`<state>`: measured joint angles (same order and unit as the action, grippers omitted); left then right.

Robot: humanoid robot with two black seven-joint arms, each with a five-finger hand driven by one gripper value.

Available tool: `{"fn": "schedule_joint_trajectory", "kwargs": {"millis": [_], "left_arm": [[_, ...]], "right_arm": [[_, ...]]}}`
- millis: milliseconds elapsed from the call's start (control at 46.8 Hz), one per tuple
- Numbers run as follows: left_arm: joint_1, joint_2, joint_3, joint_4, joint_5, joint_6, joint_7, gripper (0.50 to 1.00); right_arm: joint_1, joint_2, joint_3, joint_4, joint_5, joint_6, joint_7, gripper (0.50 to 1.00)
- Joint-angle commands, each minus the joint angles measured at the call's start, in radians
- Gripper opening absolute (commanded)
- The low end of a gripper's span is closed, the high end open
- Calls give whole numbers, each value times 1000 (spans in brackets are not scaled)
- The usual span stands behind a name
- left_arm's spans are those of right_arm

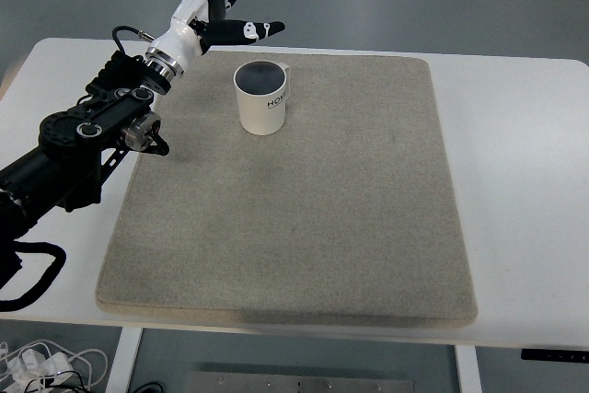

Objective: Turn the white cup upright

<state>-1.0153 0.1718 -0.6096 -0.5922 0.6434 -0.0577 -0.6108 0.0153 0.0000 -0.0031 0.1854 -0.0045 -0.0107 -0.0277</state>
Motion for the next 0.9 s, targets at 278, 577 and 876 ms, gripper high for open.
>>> {"fn": "schedule_joint_trajectory", "kwargs": {"millis": [278,577,876], "left_arm": [[-131,8,1,143,-301,-142,0,990],[-132,55,1,187,-556,-209,40,992],[-106,69,-62,224,-800,-215,381,994]], "right_arm": [[0,0,0,0,0,0,0,952],[0,0,9,0,0,0,0,952],[0,0,8,0,0,0,0,952]]}}
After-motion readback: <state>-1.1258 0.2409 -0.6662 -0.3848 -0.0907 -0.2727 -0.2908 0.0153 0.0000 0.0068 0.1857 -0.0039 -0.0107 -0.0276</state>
